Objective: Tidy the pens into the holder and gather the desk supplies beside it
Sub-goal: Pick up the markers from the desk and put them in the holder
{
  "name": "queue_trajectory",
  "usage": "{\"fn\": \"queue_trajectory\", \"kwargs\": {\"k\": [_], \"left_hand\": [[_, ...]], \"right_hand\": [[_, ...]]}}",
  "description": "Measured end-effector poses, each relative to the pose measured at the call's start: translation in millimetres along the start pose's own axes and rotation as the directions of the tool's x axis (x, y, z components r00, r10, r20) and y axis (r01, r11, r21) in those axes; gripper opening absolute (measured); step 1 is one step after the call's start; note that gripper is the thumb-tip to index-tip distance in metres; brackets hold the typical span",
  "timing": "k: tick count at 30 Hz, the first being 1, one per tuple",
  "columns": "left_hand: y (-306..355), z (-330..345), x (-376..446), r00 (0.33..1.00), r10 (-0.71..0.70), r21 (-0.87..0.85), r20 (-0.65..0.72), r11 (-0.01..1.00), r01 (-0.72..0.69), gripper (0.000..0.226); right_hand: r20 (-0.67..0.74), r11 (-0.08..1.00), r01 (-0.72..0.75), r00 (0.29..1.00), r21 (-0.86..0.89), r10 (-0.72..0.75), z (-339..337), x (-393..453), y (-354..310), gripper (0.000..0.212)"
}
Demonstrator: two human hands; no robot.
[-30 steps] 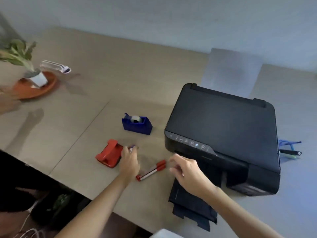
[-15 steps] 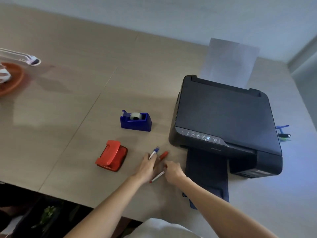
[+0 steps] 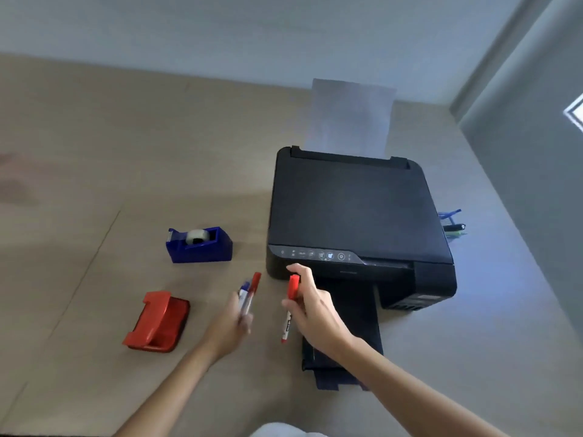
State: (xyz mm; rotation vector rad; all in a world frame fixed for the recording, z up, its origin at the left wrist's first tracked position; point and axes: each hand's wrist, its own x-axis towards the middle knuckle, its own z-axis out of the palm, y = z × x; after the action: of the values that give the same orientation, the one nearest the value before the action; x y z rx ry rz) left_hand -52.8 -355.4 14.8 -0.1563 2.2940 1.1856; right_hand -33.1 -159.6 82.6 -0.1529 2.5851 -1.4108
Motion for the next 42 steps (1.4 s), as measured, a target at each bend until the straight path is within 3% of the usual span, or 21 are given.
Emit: {"fn": "queue_trajectory", "kwargs": {"k": [3,5,9,13,17,20,24,27,30,33,36,39,42], "left_hand": [[59,-17,-19,0.999,0.054,-0.114,0.006,0.992,-0.053,0.023],[112,-25,-32,0.993,0.117,-0.142,0.022,0.983,-0.113,0.018],[216,-13,-46,0.960,0.242,-0.129,0.139,0.966,-0.224,0.007],[299,34,-31,0.911,0.311,-0.056,0.270,0.950,-0.308,0.024],[371,99,9,0.864,0.285,0.184,0.414,0.904,-0.386,0.024],[415,151,50,0.862,0.234,0.331,0.451,0.852,-0.404,0.024],[451,212,105,0.892,0.116,0.536,0.437,0.763,-0.362,0.022],[463,247,132,0.905,0.017,0.720,0.424,0.600,-0.349,0.005],[468,271,149,0.923,-0.063,0.847,0.380,0.423,-0.321,0.003],[468,282,160,0.924,-0.128,0.905,0.360,0.289,-0.313,0.025],[472,290,166,0.926,-0.104,0.922,0.364,0.181,-0.342,0.029],[471,299,172,0.928,-0.071,0.924,0.365,0.146,-0.353,0.032],[469,297,179,0.927,-0.041,0.893,0.374,0.288,-0.347,0.035]], "right_hand": [[-0.139,0.988,0.148,0.979,-0.034,-0.152,-62,-20,-3,0.033],[-0.332,0.982,0.185,0.926,-0.024,-0.183,-109,-29,1,0.026],[-0.681,0.986,0.169,0.722,0.000,-0.124,-210,-42,28,0.013],[-0.821,0.994,0.071,0.570,0.083,0.028,-298,-46,85,0.010],[-0.861,0.992,0.008,0.499,0.124,0.103,-350,-38,144,0.009],[-0.851,0.991,-0.053,0.508,0.122,0.132,-369,-26,179,0.004],[-0.808,0.994,-0.095,0.581,0.048,0.094,-379,-2,212,0.006],[-0.752,0.993,-0.116,0.656,-0.017,0.064,-380,16,230,0.007],[-0.694,0.985,-0.139,0.720,-0.104,0.028,-380,31,251,0.006],[-0.637,0.976,-0.121,0.771,-0.179,-0.021,-378,38,263,0.005],[-0.577,0.961,-0.119,0.815,-0.251,-0.050,-371,44,275,0.006],[-0.534,0.945,-0.127,0.844,-0.302,-0.057,-360,46,286,0.008],[-0.567,0.959,-0.100,0.820,-0.267,-0.073,-353,42,294,0.018]]}}
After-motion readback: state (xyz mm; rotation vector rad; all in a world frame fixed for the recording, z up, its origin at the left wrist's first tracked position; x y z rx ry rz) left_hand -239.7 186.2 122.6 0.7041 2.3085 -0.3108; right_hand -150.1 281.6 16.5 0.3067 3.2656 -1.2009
